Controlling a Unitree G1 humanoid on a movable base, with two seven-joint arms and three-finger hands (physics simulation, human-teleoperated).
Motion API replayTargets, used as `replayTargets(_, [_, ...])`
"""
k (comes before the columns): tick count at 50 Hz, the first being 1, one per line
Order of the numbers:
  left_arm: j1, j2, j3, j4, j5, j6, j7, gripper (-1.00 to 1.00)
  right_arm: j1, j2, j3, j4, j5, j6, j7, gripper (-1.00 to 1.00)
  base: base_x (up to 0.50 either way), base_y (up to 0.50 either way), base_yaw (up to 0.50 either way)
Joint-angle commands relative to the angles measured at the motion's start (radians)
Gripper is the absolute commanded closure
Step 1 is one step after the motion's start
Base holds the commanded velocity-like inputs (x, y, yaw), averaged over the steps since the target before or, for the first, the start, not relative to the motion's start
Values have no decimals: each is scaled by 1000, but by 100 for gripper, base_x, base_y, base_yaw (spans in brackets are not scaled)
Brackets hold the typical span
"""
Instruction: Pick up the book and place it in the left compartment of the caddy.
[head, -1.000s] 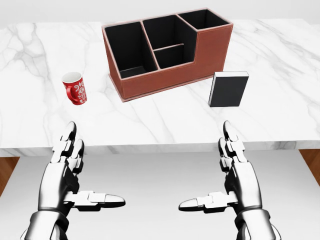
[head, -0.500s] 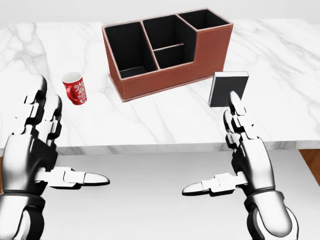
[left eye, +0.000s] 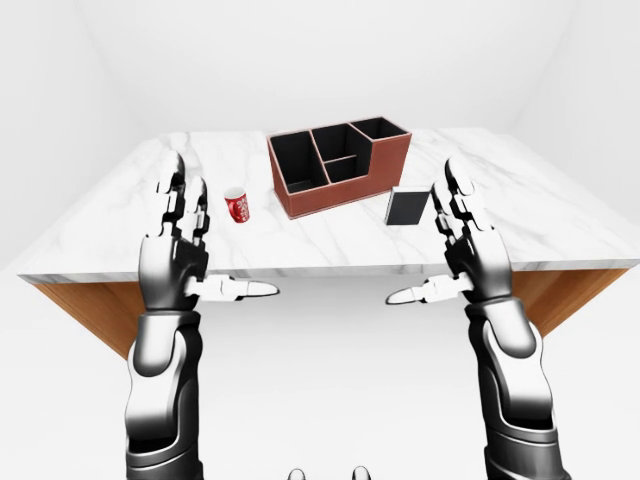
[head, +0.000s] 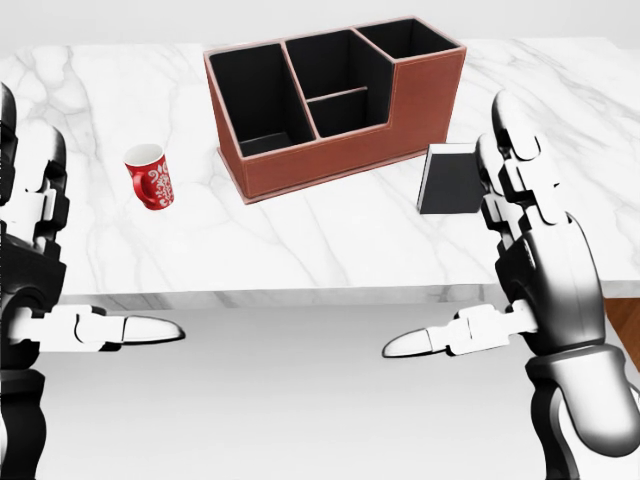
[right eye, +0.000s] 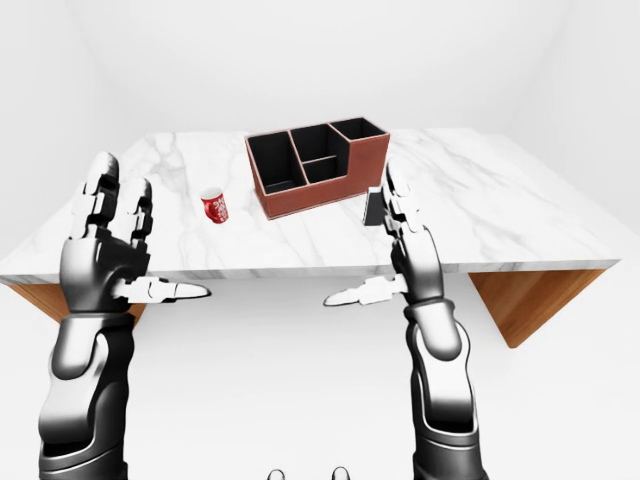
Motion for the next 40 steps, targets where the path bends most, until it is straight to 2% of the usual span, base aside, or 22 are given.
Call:
replayTargets(1, [-12, 11, 16, -22, -18, 0, 5, -100, -33, -16, -18, -26, -1, 0, 7, -100, 0, 0, 0])
replayTargets(9, [-14, 13, 21, -25, -38, 0, 6, -100, -44, -22, -23, -32, 5, 0, 11, -100, 7, 0, 0])
replayTargets(24, [-14, 17, 27, -12, -60, 0, 5, -100, -48, -22, -34, -32, 19, 0, -2, -100, 25, 0, 0])
replayTargets(29, [-11, 17, 26, -4, -58, 0, 3, -100, -56, -21, -50, -30, 65, 0, -18, -100, 31, 0, 0])
replayTargets(40, [1, 12, 23, -1, -53, 0, -1, -100, -46, -29, -27, -19, -39, 0, -55, -100, 31, 0, 0])
